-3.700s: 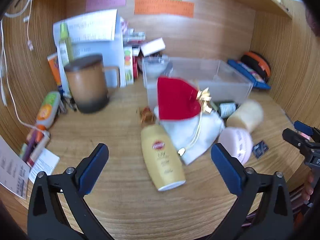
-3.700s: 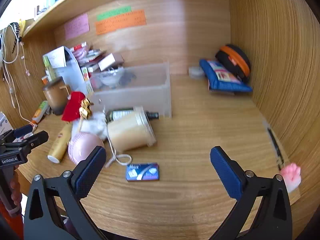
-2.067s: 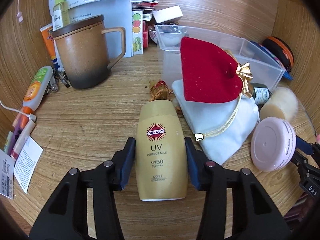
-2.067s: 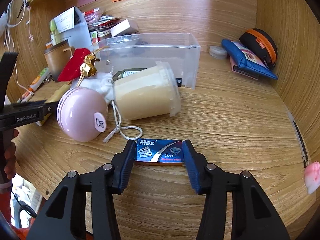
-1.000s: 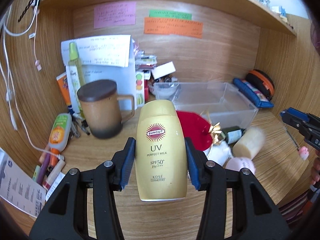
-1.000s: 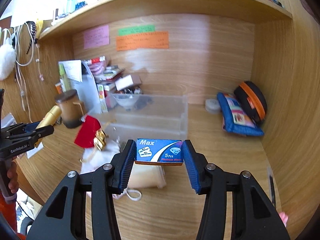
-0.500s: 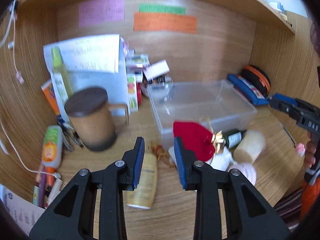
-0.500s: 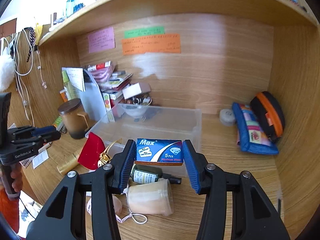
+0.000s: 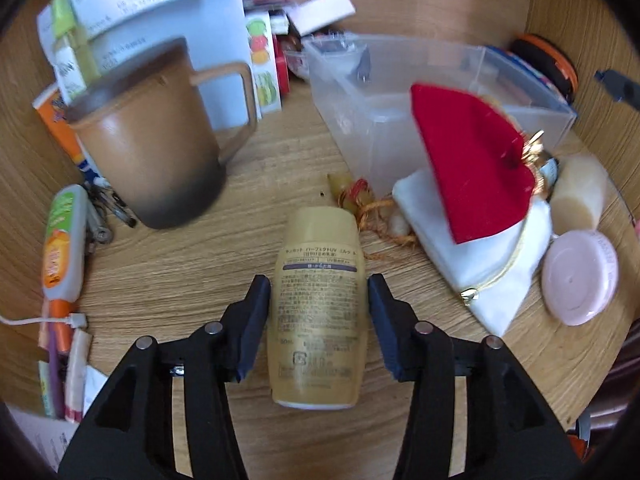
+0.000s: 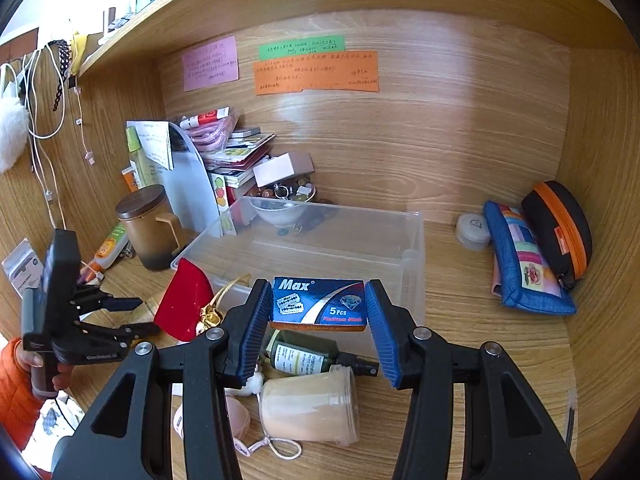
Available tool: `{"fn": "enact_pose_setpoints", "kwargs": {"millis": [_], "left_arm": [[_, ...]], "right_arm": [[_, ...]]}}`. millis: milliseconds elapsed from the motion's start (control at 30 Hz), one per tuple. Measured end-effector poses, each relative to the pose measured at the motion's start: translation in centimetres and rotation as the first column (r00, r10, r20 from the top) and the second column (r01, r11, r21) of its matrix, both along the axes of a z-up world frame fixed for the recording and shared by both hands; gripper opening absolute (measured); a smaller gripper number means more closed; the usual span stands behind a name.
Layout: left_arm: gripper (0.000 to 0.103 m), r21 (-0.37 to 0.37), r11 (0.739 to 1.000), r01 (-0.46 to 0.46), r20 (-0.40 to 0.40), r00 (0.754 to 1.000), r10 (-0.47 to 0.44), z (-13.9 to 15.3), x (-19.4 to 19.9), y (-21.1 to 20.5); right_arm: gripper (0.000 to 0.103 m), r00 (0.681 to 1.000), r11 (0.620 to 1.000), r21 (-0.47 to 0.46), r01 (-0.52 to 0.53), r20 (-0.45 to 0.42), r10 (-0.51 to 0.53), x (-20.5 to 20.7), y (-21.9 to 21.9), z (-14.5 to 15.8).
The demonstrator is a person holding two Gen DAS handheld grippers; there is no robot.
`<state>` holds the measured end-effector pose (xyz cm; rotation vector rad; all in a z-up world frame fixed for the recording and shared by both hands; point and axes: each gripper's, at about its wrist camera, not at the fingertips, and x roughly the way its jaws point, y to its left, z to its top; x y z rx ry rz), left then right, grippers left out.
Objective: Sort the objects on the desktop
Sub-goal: 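Carry the sunscreen bottle and Max box over the clear bin with both tools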
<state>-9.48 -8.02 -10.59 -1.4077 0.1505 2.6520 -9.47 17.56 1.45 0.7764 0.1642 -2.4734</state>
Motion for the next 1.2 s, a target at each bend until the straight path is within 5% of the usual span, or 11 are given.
{"fn": "enact_pose_setpoints", "kwargs": {"millis": [367,733,1200], "left_arm": [[0.048,0.034,0.999,-0.012,-0.058,0.998,0.013,0.7,0.6,0.0],[0.048,0.143,0.990,-0.006,-0.220,0.975,0.038,7.6,2.2,-1.0],[0.048,0.151,0.979,0.138,-0.248,0.964,-0.097,12.0,-4.2,2.6]], "right_arm": [[0.045,1.000,1.000,0.019,-0.016,0.005,0.016,-1.8,-1.2,0.2],[0.045,0.999,0.999,0.023,-0.048,0.021,0.048,-3.6,-2.3,0.7],[0.045,0.998,0.994,0.083,-0.065,0.027,0.063,-5.9,-3.7,0.9]]}}
